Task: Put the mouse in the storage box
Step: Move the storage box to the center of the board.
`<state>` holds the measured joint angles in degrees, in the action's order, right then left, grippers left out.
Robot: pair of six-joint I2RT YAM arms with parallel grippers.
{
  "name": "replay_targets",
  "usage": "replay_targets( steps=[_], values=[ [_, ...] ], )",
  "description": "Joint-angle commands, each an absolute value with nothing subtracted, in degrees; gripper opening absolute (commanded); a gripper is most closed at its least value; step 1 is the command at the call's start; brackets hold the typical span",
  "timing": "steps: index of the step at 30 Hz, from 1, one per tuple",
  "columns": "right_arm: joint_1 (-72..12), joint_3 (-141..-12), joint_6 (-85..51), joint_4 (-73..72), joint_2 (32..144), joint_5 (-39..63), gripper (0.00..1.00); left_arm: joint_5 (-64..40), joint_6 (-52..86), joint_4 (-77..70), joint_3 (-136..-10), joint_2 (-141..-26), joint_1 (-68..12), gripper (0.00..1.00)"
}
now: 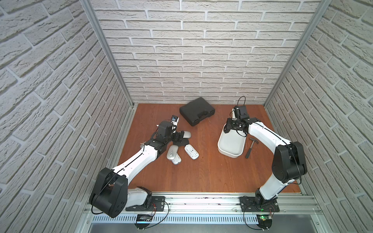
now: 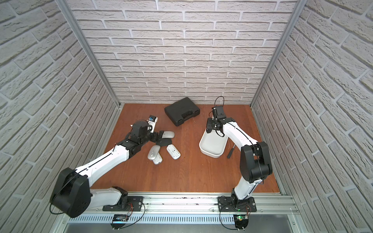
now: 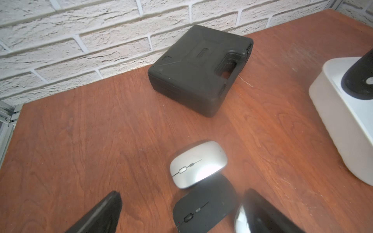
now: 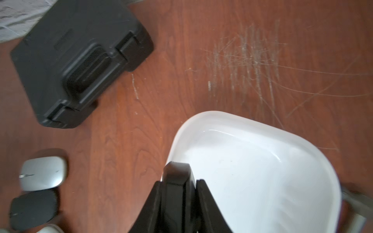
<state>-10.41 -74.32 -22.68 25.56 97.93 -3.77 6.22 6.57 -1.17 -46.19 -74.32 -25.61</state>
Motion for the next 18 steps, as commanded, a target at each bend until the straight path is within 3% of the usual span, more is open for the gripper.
replay_targets(
  steps=[1, 8, 18],
  values=[
    [-9.5, -75.2, -20.1, 28.2, 100.8, -10.7, 0.09, 6.5, 7.8, -2.7, -45.6, -75.2, -25.1, 0.98],
    [-9.5, -74.2, -18.7, 22.0, 102.1, -10.3, 0.09, 6.1, 8.4, -3.1, -44.7, -76.1, -24.1, 0.98],
    [-11.4, -83.4, -8.6, 17.2, 110.9, -7.6, 0.09, 5.6, 9.7, -3.3, -44.4, -78.1, -23.2, 0.98]
  ],
)
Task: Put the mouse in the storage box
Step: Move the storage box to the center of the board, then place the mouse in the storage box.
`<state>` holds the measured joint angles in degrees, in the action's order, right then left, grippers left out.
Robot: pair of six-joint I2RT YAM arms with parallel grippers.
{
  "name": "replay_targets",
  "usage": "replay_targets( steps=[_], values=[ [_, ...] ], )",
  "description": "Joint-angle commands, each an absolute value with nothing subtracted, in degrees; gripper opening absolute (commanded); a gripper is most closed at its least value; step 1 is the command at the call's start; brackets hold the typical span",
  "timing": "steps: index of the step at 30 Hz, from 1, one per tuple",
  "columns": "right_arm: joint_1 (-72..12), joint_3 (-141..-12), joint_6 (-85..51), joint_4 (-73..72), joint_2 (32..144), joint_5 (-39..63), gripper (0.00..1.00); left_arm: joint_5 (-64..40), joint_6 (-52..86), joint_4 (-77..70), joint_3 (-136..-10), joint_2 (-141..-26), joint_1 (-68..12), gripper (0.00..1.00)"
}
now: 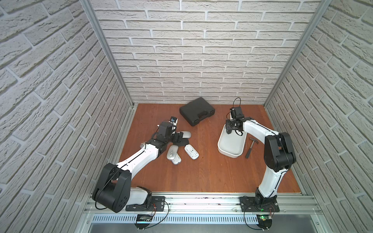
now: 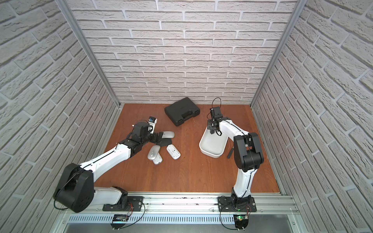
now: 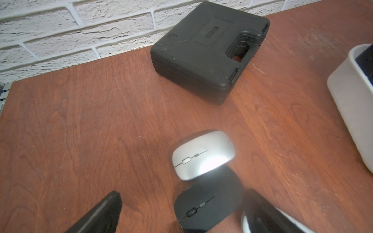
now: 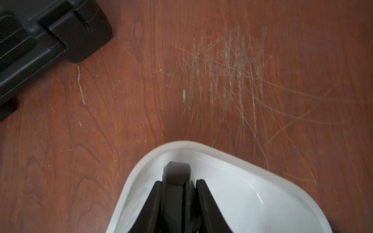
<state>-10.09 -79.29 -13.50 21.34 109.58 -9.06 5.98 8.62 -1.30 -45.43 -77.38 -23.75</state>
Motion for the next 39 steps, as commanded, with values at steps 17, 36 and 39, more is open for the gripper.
replay_targets(
  steps=[17, 36, 39],
  values=[
    [-16.8, -88.2, 5.2, 19.0, 116.8, -29.4, 0.08, 6.4, 11.4, -1.7, -44.1, -79.4, -21.9, 0.98],
    [-18.5, -86.9, 8.6, 18.2, 118.2, -24.8, 0.58, 5.5, 16.6, 2.6, -46.2, -79.8, -19.3, 0.98],
    [-18.5, -85.6, 7.5, 18.6, 116.9, -21.5, 0.67, 5.6, 18.1, 5.5, -46.9, -79.6, -18.4, 0.98]
  ],
)
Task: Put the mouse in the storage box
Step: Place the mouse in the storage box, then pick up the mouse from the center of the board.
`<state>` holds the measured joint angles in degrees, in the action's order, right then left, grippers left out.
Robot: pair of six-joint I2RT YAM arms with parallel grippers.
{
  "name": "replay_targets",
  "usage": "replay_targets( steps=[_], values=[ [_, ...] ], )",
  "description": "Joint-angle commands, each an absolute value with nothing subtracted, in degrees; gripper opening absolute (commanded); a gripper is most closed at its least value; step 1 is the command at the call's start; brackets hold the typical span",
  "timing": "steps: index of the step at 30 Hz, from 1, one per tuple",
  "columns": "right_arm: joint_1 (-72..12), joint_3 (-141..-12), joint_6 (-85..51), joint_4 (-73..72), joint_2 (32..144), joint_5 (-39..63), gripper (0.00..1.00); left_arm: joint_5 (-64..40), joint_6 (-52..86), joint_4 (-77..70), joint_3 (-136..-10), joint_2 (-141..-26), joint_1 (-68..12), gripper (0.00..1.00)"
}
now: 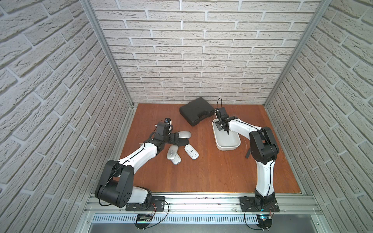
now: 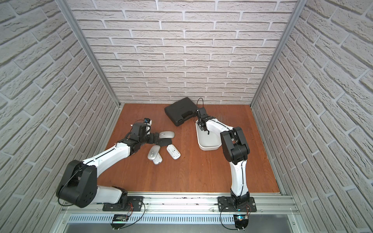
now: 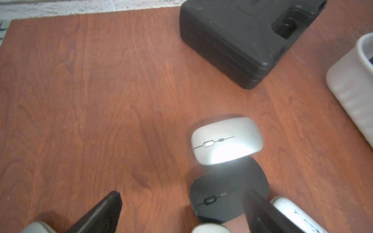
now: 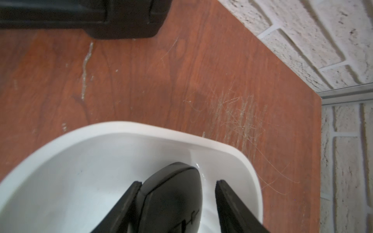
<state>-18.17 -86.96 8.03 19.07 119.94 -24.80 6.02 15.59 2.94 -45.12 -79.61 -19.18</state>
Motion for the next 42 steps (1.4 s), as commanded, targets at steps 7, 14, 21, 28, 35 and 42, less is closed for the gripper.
replay_targets(
  steps=[7, 14, 21, 28, 35, 42],
  values=[
    [-18.5, -82.9, 4.5, 18.3, 114.1, -15.2, 0.75, 8.2, 23.2, 10.6, -46.6, -78.5, -16.8, 0.98],
    [-17.8, -81.2, -0.6, 17.3, 109.5, -9.5, 0.83, 9.9, 29.4, 16.0, -46.5, -79.0, -12.9, 0.98],
    [-17.8, -77.5, -6.6, 15.3, 102.3, -2.2, 0.83, 20.3, 39.3, 26.7, -48.2, -78.2, -10.0, 0.98],
    [-18.1, -73.1, -10.1, 11.8, 97.9, 5.8, 0.82, 22.1, 45.8, 33.8, -48.3, -80.9, -4.0, 0.98],
    [-18.1, -72.8, -9.9, 11.7, 98.5, 6.7, 0.80, 13.0, 46.7, 28.6, -47.7, -85.3, -0.1, 0.92],
    [-18.1, -73.7, -8.5, 13.5, 100.5, 5.4, 0.78, 11.9, 46.5, 27.2, -49.9, -90.3, 0.0, 0.88]
  ],
)
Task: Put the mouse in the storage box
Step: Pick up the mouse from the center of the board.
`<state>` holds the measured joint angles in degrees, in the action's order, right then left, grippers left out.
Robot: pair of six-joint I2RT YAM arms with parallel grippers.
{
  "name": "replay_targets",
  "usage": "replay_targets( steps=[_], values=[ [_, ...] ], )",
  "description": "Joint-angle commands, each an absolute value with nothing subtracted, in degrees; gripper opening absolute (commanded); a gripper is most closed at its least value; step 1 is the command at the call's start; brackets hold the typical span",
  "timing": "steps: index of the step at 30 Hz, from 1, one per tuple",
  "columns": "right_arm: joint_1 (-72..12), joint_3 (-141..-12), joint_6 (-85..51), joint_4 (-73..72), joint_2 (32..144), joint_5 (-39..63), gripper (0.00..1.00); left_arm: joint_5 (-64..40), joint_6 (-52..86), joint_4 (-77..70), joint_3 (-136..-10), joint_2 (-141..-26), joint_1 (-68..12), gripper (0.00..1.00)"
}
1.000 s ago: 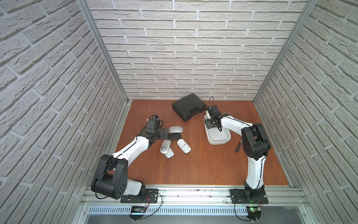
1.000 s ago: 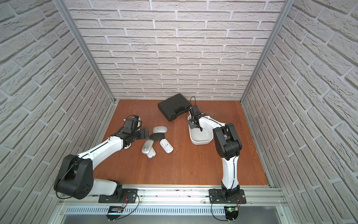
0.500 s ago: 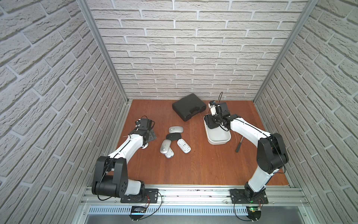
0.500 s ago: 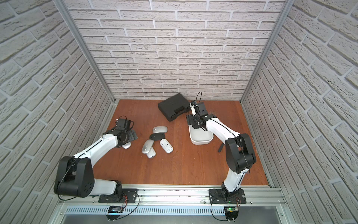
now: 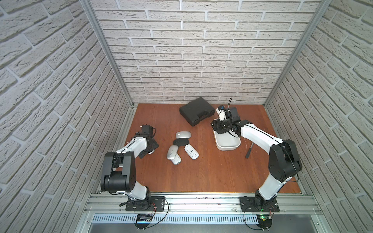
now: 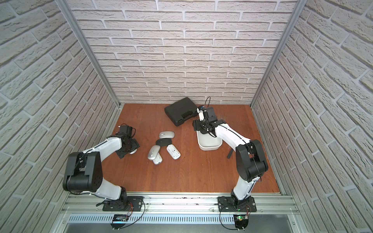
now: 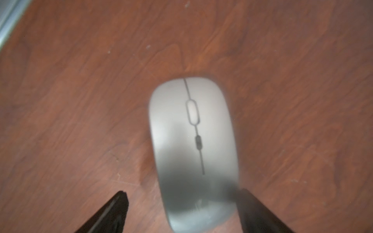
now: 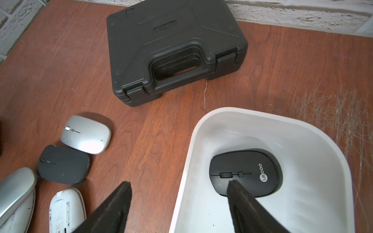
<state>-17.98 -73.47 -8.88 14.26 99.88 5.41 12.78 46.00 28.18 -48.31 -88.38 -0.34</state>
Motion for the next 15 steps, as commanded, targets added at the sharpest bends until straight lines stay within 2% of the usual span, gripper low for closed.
replay_targets(
  steps=[1, 8, 13, 15],
  values=[
    [-18.1, -73.7, -8.6, 13.5, 100.5, 5.7, 0.78, 11.9, 46.5, 27.6, -50.6, -91.6, 0.0, 0.87],
    [-18.1, -74.0, -8.8, 14.1, 100.8, 6.0, 0.77, 10.8, 46.5, 27.0, -51.9, -96.9, 0.0, 0.83],
    [-18.1, -74.0, -9.0, 14.6, 100.7, 6.3, 0.76, 10.6, 46.5, 26.9, -52.4, -98.1, 0.3, 0.74],
    [-18.1, -74.2, -9.2, 15.1, 100.5, 6.5, 0.72, 10.0, 46.2, 26.7, -52.5, -98.0, 0.3, 0.71]
  ],
)
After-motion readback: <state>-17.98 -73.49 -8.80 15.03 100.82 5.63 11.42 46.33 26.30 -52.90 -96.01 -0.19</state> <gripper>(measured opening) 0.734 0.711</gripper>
